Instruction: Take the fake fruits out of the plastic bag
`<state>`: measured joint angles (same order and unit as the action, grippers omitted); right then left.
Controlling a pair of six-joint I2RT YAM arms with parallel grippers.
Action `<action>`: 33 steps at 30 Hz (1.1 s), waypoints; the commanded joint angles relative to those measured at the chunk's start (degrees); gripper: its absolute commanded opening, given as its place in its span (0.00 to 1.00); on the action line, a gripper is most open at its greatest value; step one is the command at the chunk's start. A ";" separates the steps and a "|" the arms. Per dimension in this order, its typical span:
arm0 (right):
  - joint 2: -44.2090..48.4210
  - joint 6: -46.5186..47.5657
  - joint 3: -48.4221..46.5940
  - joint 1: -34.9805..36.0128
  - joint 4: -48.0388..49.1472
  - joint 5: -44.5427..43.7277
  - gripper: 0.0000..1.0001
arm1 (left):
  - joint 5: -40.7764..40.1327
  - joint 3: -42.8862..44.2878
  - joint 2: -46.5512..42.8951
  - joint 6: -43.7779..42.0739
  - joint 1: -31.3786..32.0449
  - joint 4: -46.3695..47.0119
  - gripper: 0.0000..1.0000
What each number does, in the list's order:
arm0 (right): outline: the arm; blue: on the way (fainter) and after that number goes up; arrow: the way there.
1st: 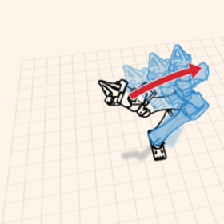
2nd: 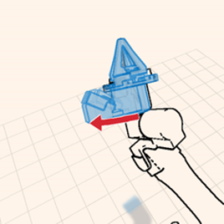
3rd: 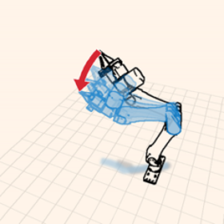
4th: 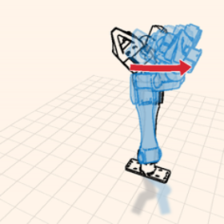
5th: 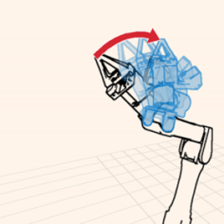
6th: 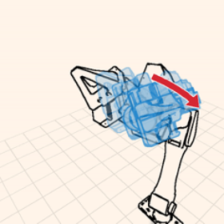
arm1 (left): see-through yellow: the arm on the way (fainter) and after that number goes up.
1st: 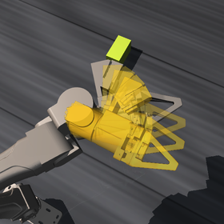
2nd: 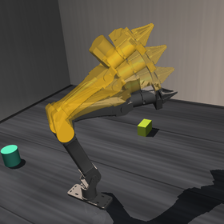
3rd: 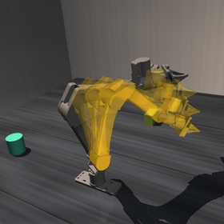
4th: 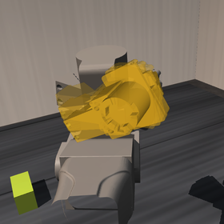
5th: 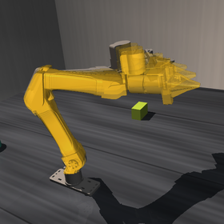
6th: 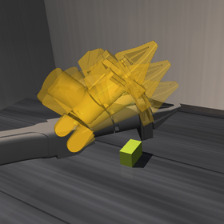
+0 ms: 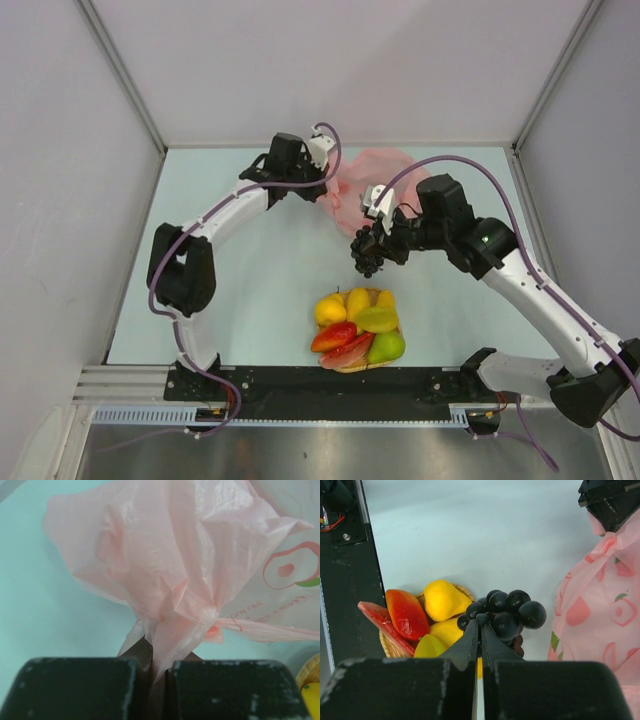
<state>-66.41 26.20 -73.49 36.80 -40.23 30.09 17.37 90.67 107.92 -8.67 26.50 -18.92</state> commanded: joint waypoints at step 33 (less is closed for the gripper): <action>-6.36 9.66 6.60 12.95 1.29 -4.07 0.00 | 4.88 -14.46 -17.21 -0.56 0.83 -3.23 0.00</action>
<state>-73.63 34.15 -68.66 48.66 -40.12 26.20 21.65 77.89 95.46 -7.64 27.14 -22.48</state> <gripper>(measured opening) 0.020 0.005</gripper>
